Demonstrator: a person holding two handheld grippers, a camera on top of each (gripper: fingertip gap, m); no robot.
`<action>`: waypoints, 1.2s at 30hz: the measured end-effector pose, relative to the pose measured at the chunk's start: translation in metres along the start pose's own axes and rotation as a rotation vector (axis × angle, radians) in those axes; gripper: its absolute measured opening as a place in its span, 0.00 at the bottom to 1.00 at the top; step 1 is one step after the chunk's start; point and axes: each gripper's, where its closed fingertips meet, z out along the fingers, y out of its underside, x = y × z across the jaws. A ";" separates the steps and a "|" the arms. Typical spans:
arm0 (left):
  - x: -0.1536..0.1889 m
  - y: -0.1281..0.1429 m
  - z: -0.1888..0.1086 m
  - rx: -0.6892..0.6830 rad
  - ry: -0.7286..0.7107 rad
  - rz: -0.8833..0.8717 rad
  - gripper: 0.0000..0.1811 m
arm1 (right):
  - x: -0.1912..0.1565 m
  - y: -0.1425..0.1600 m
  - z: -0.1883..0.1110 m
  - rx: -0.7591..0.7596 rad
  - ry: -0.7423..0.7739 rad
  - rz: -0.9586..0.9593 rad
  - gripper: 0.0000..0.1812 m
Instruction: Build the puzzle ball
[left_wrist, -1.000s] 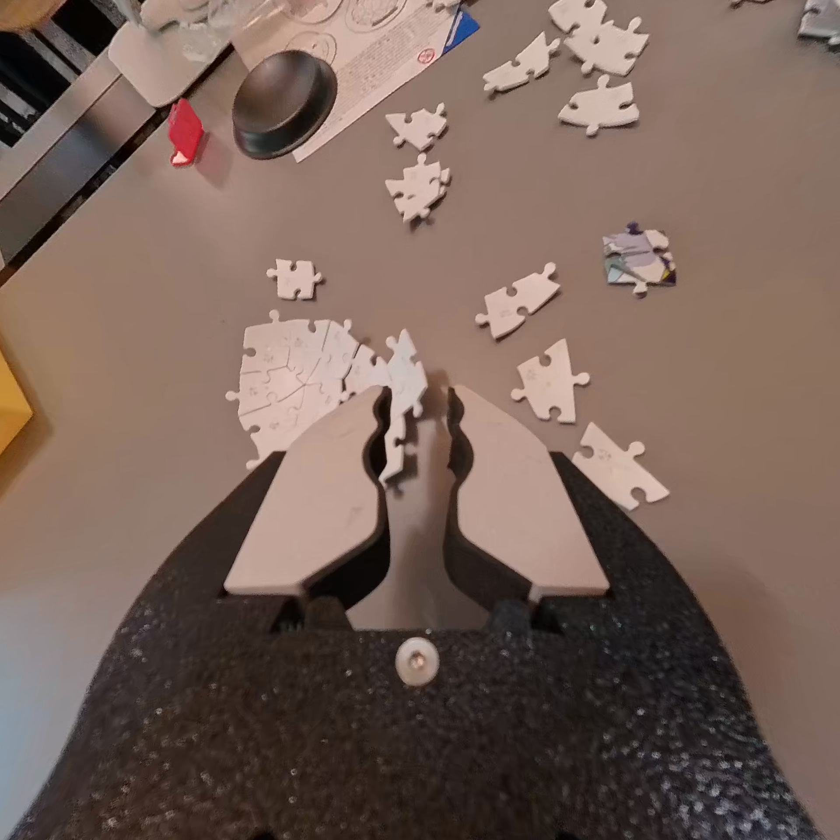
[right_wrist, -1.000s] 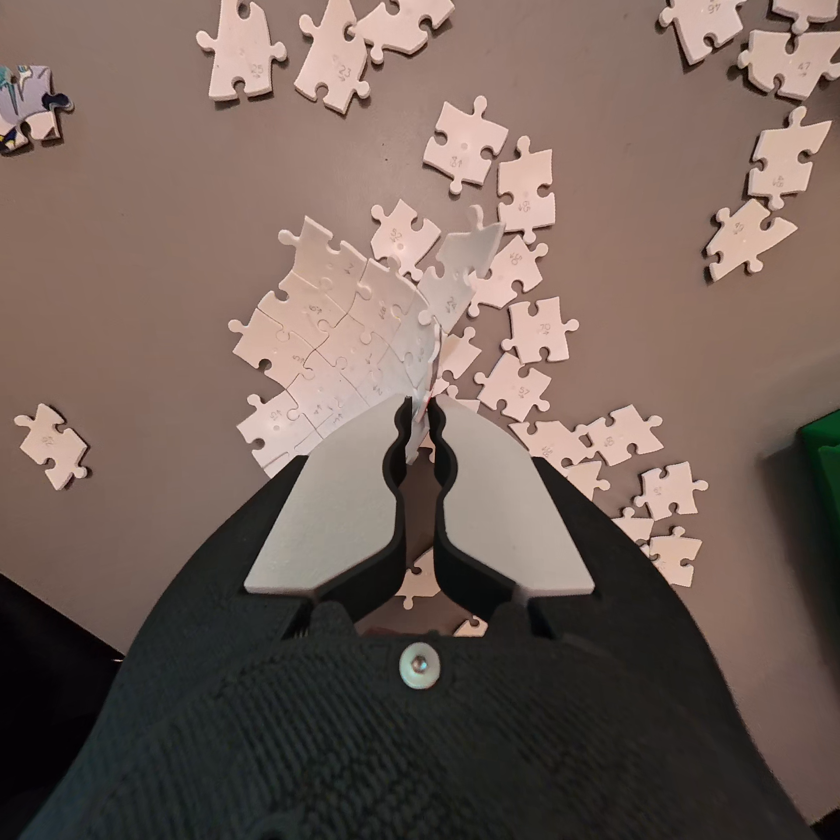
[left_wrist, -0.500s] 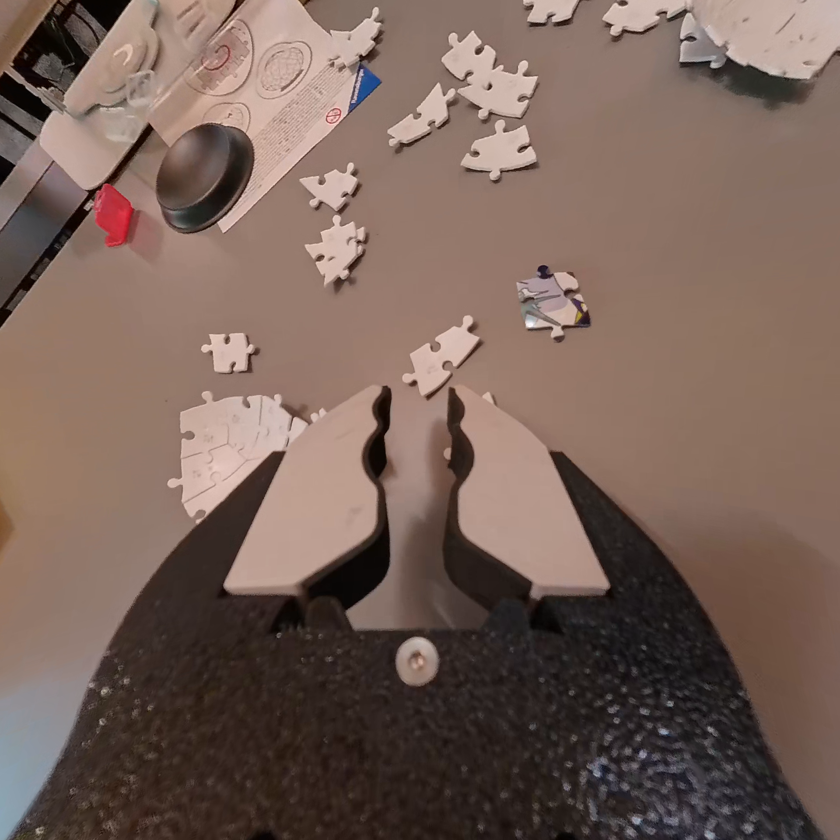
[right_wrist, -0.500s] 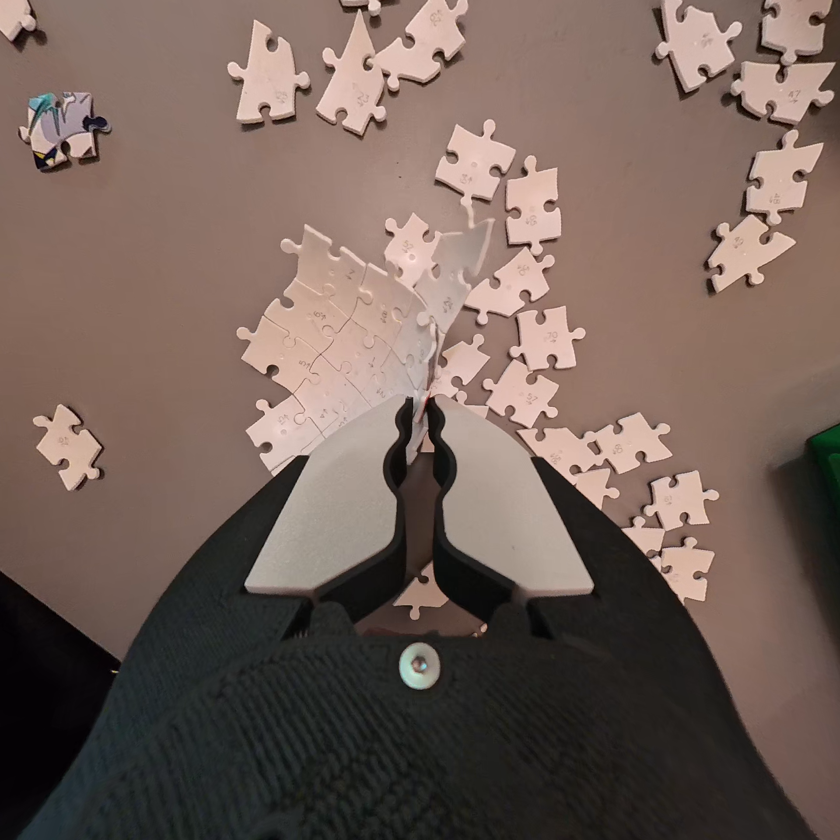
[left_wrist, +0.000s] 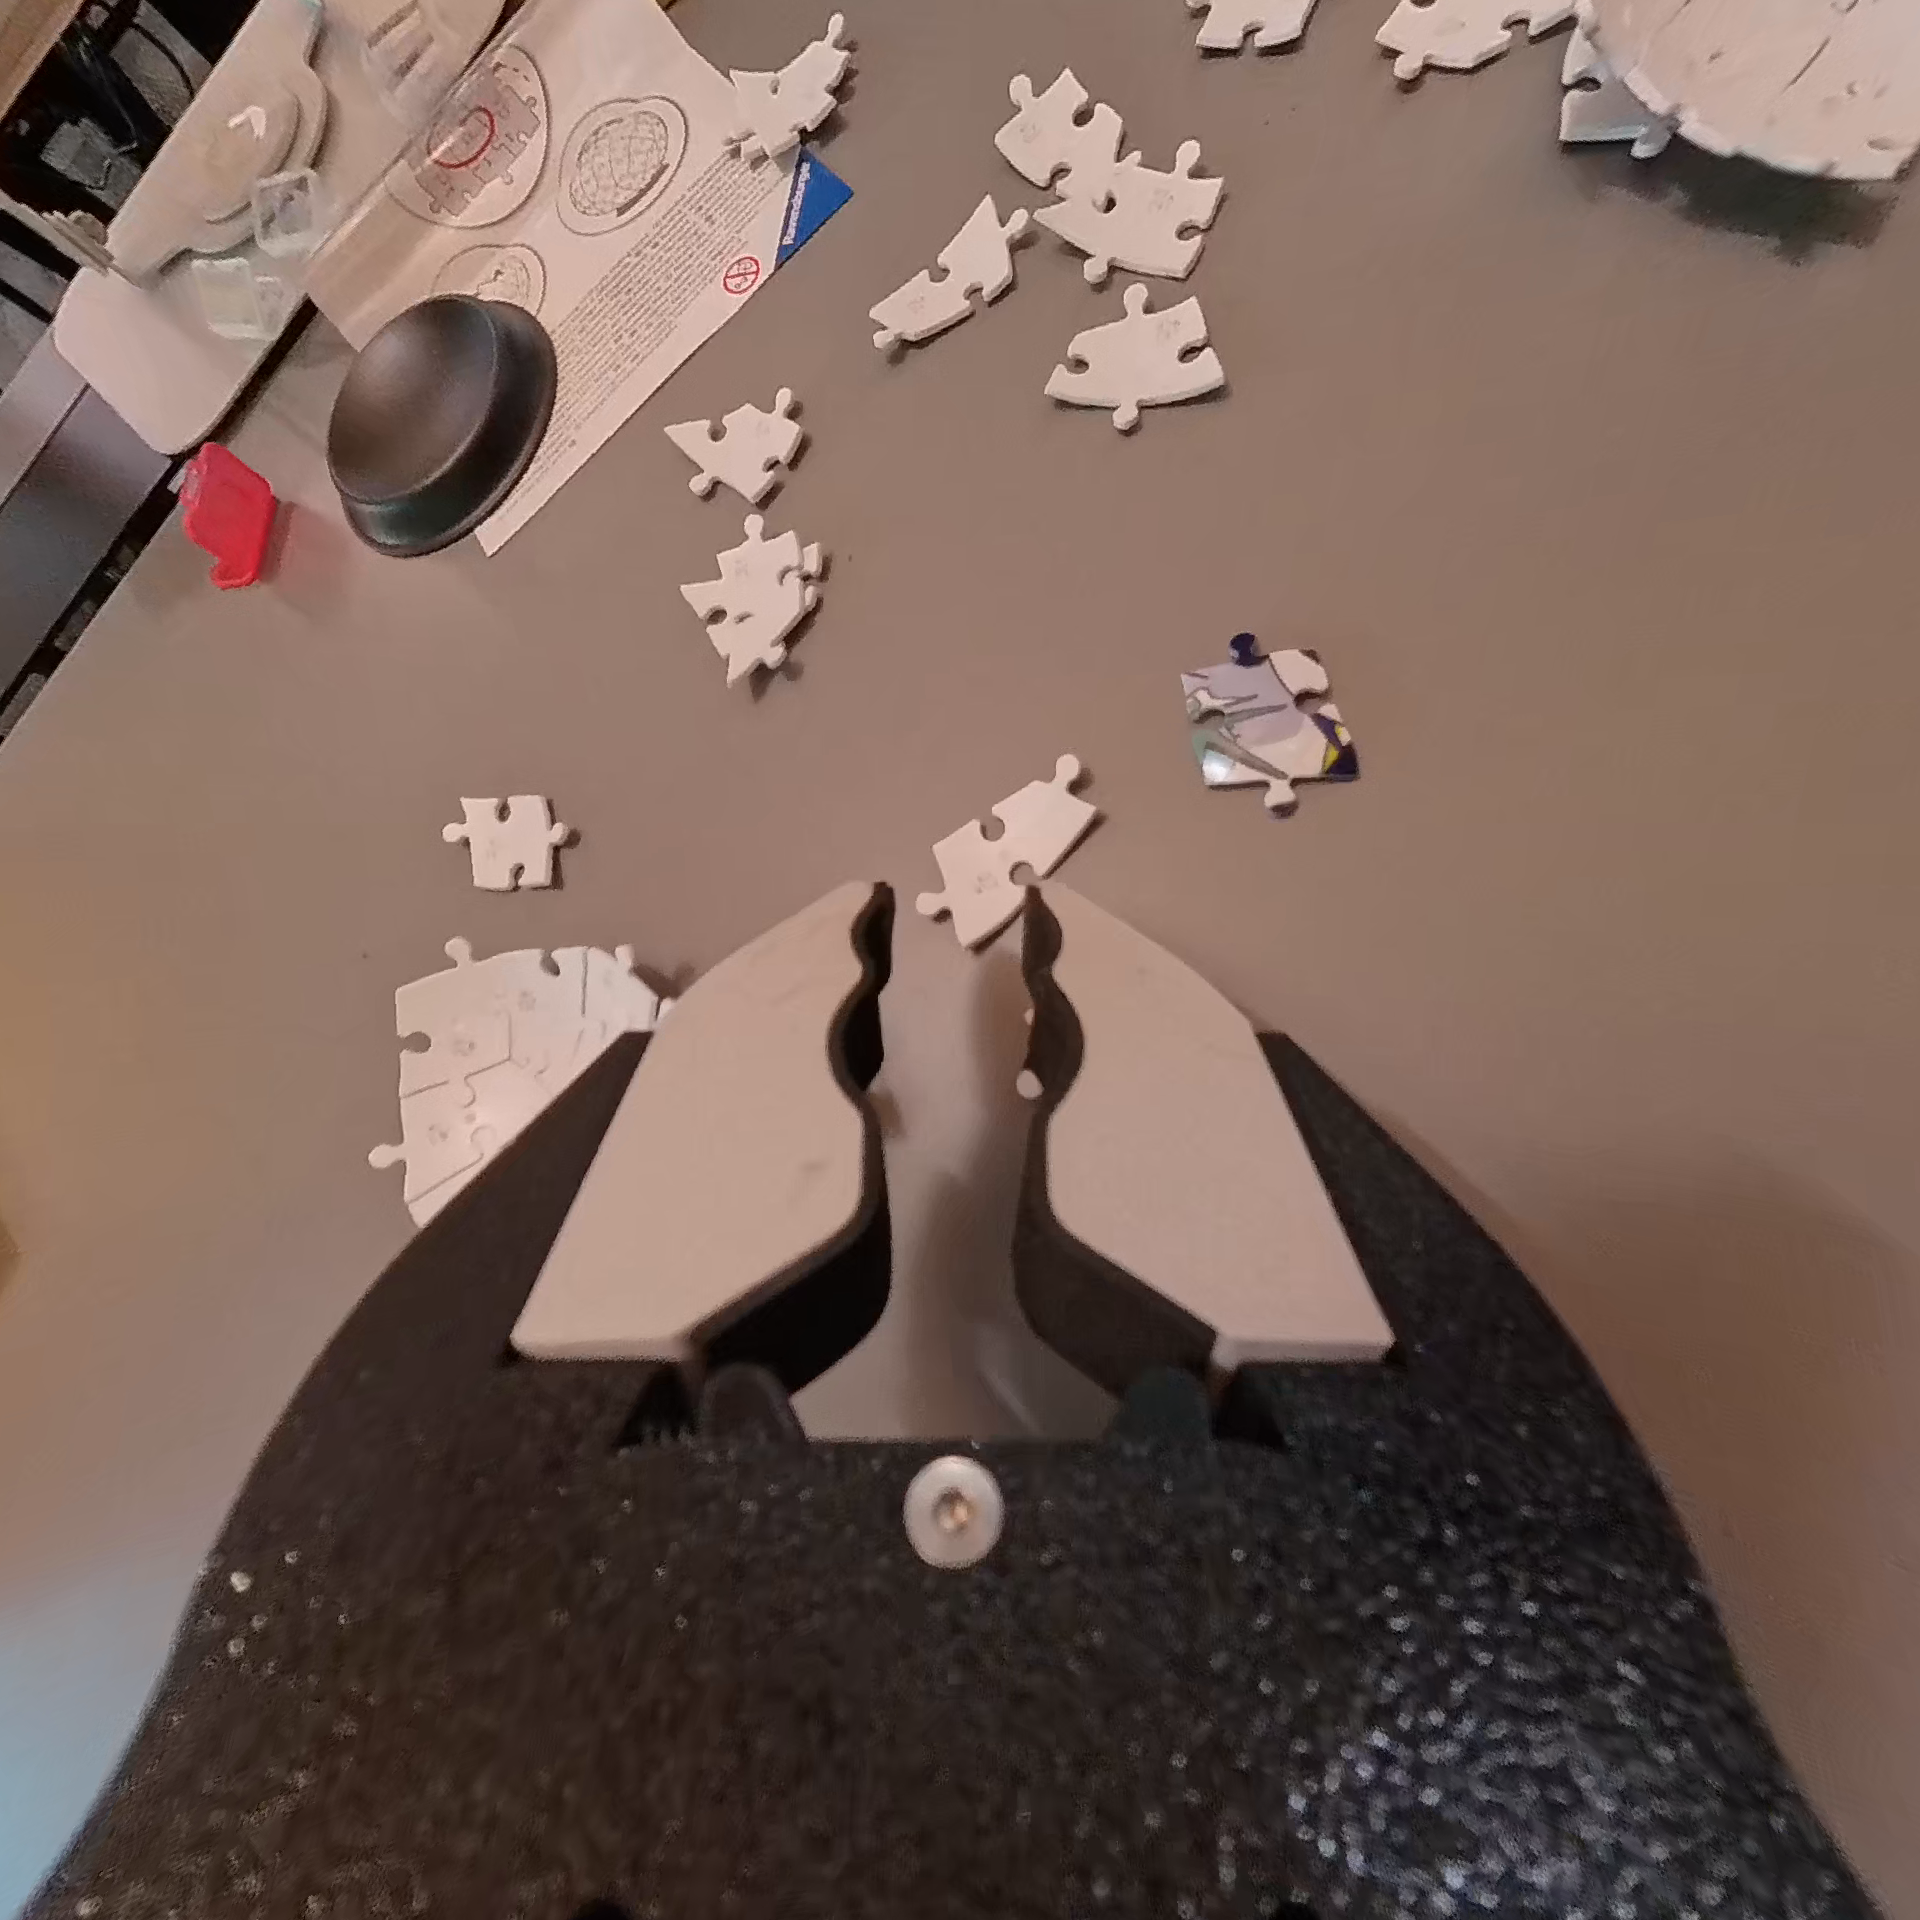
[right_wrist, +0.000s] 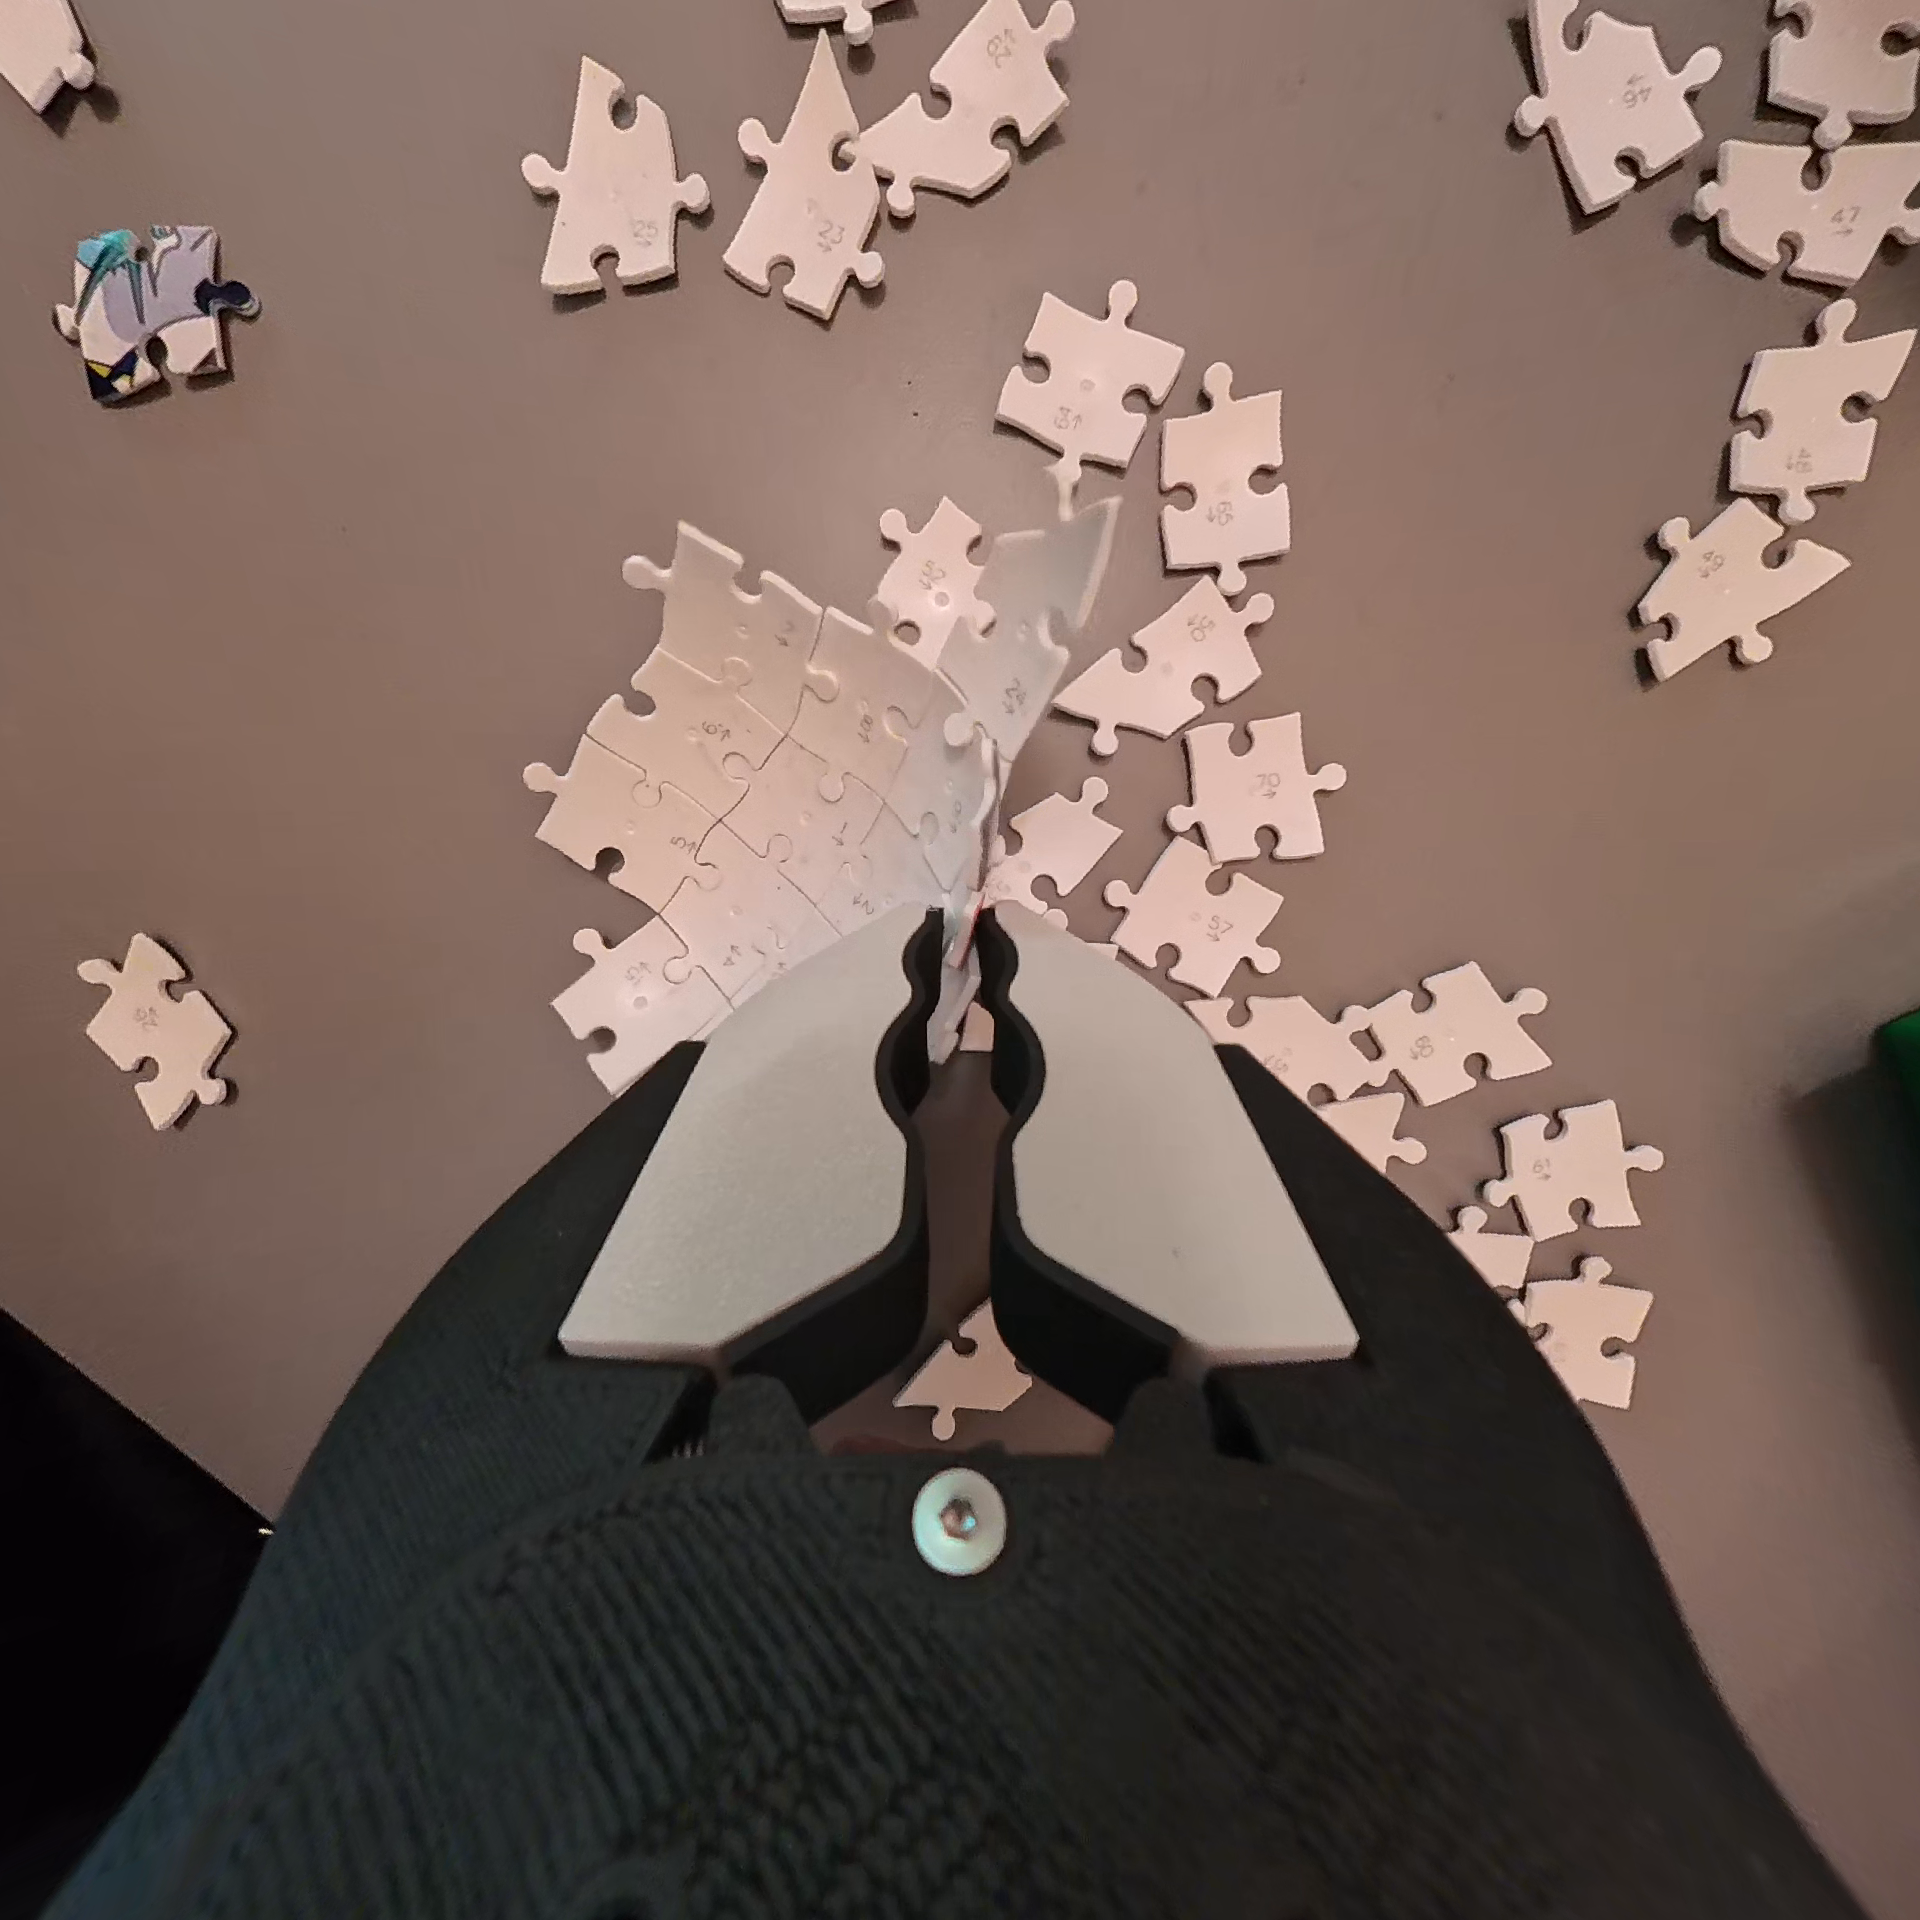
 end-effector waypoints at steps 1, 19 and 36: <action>0.002 -0.002 0.001 0.000 0.006 0.005 0.13 | 0.000 -0.001 0.000 0.000 0.000 -0.002 0.04; -0.002 -0.005 -0.005 0.007 -0.018 0.012 0.13 | -0.001 -0.007 -0.010 -0.017 0.041 -0.041 0.02; -0.007 0.002 -0.004 -0.016 -0.022 0.015 0.13 | 0.001 0.008 -0.012 0.013 0.056 0.017 0.03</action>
